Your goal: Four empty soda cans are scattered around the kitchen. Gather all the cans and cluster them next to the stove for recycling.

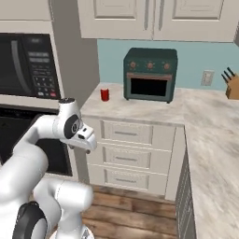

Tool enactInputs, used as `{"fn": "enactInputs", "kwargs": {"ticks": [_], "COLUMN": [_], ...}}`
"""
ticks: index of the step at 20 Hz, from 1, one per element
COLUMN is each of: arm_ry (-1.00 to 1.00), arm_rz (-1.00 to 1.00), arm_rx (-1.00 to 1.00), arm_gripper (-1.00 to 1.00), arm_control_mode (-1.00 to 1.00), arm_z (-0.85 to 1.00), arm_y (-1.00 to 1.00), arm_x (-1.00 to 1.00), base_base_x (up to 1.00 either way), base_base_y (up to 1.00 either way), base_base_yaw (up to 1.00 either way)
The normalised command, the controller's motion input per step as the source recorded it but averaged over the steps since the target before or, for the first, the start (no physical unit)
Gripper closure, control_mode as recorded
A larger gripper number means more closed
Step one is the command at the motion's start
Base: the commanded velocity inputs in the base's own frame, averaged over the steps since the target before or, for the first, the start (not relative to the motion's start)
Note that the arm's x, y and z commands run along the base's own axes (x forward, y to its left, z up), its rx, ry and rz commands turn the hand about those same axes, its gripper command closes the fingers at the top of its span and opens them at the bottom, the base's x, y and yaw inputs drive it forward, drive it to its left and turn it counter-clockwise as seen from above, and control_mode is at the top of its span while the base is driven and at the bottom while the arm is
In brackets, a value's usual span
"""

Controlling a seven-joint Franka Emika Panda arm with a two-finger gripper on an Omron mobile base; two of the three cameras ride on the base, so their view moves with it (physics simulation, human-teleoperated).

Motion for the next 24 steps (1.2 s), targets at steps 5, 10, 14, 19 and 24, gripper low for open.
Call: {"fn": "enactInputs", "kwargs": {"ticks": [5, 10, 14, 19, 24], "arm_ry": [0.00, 0.00, 0.00, 0.00, 0.00], "arm_rz": [0.00, 0.00, 0.00, 0.00, 0.00], "arm_rx": [0.00, 0.00, 0.00, 0.00, 0.00], "arm_gripper": [-1.00, -1.00, -1.00, -1.00, -1.00], "arm_control_mode": [1.00, 1.00, 1.00, 1.00, 1.00], "arm_z": [0.00, 0.00, 0.00, 0.00, 0.00], "arm_y": [0.00, 0.00, 0.00, 0.00, 0.00], "arm_x": [0.00, 0.00, 0.00, 0.00, 0.00], "base_base_x": [0.38, 0.36, 0.51, 0.70, 0.40], "base_base_y": [-0.38, -0.26, -0.41, -0.34, -0.12], "base_base_yaw": [0.05, 0.04, 0.04, 0.04, 0.02]}}
